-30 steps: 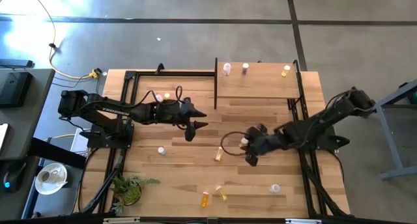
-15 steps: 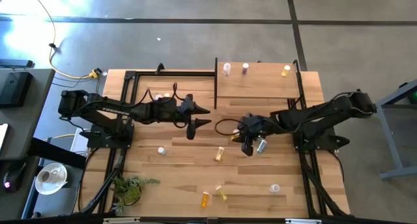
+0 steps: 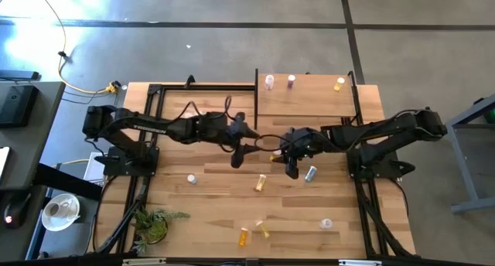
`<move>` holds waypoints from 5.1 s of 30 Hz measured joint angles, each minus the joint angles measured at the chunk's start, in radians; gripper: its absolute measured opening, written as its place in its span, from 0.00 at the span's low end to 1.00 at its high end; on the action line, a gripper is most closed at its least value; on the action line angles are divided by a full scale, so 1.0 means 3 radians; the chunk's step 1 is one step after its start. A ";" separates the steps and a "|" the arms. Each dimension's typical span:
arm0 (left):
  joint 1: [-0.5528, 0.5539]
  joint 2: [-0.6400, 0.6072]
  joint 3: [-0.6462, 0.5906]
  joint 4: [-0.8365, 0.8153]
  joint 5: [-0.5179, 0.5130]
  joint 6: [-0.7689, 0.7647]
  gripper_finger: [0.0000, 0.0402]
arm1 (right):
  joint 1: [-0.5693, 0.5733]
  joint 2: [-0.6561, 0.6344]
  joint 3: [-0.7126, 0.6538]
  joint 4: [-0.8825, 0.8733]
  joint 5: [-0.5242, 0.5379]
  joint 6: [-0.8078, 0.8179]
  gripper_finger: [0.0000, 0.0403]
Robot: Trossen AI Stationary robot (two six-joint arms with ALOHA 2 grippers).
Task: Pick and place medicine bottles onto shelf by color
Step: Put the middle orange pill bottle on the shelf
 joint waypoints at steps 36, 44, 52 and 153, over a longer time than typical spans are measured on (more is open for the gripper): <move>-0.0031 0.0611 0.0029 0.0976 0.0192 -0.0199 0.47 | 0.0001 0.0001 0.0000 0.0368 0.0080 -0.0063 0.22; -0.0031 0.0611 0.0029 0.0974 0.0196 -0.0197 0.38 | 0.0001 0.0001 0.0000 0.0371 0.0177 -0.0064 0.22; -0.0032 0.0608 0.0029 0.0973 0.0197 -0.0196 0.25 | 0.0001 0.0001 0.0000 0.0365 0.0179 -0.0061 0.22; -0.0024 0.0608 0.0027 0.1018 -0.0634 0.0659 0.21 | -0.0284 -0.0318 0.0000 0.0407 0.0621 -0.0379 0.43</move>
